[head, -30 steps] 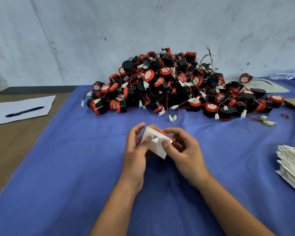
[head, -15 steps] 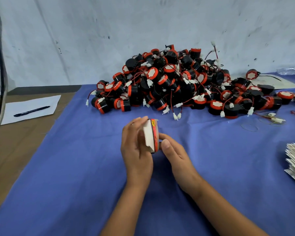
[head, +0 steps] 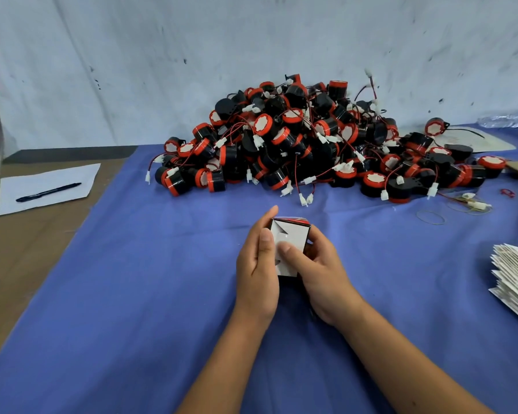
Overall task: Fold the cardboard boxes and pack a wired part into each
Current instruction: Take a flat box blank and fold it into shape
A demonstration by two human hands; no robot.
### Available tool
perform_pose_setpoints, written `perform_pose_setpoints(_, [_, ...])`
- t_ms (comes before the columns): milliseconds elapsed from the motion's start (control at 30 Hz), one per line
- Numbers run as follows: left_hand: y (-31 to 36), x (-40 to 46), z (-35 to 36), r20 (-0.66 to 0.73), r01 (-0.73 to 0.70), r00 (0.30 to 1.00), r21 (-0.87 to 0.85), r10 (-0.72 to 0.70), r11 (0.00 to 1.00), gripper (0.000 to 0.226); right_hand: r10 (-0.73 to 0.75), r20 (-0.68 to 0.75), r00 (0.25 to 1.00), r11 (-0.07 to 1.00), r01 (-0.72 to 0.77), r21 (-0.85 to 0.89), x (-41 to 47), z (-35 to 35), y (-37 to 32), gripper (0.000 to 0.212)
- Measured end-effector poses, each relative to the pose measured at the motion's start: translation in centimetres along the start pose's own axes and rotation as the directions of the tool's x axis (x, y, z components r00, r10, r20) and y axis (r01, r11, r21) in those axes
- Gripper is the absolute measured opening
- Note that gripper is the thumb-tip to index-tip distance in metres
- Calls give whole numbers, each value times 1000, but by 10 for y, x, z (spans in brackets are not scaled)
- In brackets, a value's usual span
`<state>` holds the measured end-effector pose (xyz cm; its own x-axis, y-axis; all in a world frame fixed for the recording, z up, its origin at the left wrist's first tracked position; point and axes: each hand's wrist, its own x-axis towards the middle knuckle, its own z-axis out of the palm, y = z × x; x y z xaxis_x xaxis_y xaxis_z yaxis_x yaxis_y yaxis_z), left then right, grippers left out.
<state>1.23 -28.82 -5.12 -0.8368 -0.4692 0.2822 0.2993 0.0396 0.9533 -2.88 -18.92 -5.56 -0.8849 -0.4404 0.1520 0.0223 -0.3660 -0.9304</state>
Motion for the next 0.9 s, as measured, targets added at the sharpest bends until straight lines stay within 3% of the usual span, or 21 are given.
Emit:
perform_pose_setpoints(267, [-2,3,0,9,-183,983,104,183,978,39,-51,-2,999,996,51,-67,4,0,4,31])
perform_pose_setpoints(533, [0,9,-10,-87,-138,986,42,141,990,41,16,111,994,996,-25,82,3,-8,0,38])
perform_pose_setpoints(767, [-5,4,-1,38,-280,960,167,278,945,33,-93,0,996,984,92,-152,4,-7,8,36])
perform_pose_setpoints(900, [-11,12,-7,-13,-243,969,151,248,958,34,-5,143,990,1000,9,-29,3,-12,1,37])
